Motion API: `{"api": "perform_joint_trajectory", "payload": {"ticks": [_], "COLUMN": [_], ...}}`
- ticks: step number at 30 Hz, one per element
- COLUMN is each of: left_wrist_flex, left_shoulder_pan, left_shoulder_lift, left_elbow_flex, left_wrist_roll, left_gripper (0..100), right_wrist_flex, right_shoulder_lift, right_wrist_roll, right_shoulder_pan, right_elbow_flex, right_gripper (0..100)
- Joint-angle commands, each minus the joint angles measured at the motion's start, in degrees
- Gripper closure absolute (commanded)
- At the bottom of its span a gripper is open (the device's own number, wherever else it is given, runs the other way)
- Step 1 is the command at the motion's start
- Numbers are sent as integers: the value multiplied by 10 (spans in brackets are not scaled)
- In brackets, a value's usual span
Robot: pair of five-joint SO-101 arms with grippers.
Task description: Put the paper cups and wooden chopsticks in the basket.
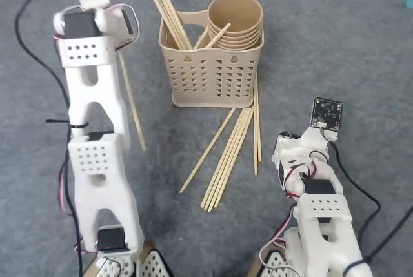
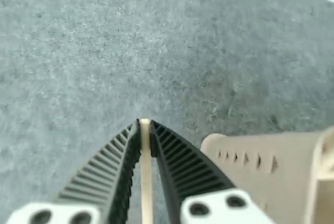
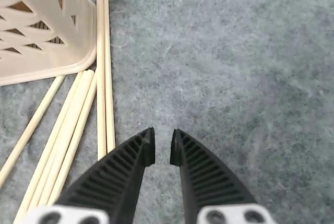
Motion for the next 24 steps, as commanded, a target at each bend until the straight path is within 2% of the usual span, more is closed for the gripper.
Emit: {"api": "perform_joint_trajectory", "payload": {"ticks": [1,11,17,24], "left_wrist_flex": [20,19,16,-35], "left_shoulder_pan": [4,13,14,9], "left_shoulder_lift": [-105,-259,-372,-432], "left_elbow_flex": [74,252,312,357], "left_wrist_roll": [-5,-5,-6,-7], "left_gripper": [989,989,989,989], "right_wrist_flex": [-13,-13,-13,-10], "right_shoulder_lift": [-13,-13,-13,-13], "right_wrist_roll": [-2,-2,-2,-2], "right_shoulder_pan": [5,5,5,5], "right_elbow_flex": [-4,-4,-4,-4], "right_gripper": [933,932,932,932]}}
